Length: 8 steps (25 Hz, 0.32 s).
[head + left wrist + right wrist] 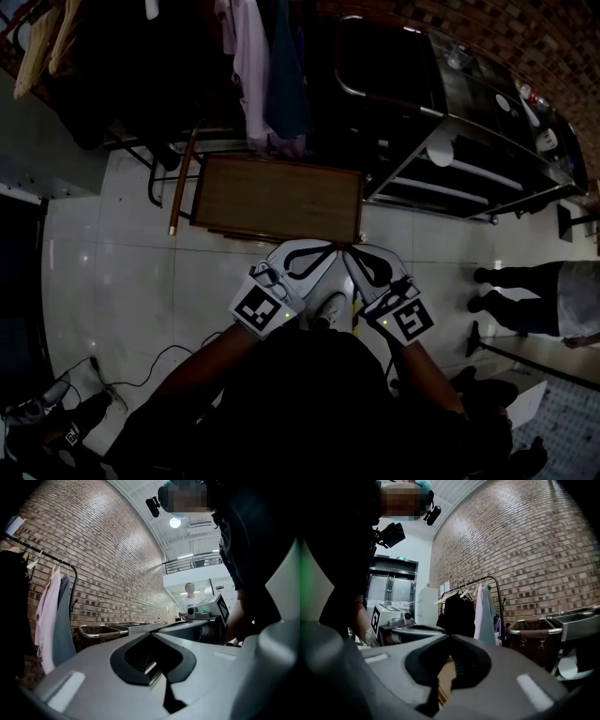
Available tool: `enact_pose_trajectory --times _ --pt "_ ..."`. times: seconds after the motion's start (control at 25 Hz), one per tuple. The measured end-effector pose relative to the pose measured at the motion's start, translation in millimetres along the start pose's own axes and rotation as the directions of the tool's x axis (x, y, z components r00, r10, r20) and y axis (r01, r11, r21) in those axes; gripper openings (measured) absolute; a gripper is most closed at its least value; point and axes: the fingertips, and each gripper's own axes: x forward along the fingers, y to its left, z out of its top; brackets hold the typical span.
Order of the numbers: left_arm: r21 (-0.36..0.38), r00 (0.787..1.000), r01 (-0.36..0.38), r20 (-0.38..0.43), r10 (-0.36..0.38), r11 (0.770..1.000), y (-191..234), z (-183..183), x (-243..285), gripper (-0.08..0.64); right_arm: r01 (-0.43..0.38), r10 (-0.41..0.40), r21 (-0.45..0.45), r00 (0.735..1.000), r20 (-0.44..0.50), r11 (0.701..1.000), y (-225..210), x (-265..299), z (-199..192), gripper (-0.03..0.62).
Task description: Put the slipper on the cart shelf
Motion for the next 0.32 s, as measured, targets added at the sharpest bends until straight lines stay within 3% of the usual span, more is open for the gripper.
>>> enact_pose_trajectory --times 0.32 --pt "0.008 1.0 0.009 0.003 -0.009 1.0 1.0 3.1 -0.1 0.005 0.009 -0.009 -0.001 1.0 -0.001 1.0 -0.5 2.1 2.9 0.0"
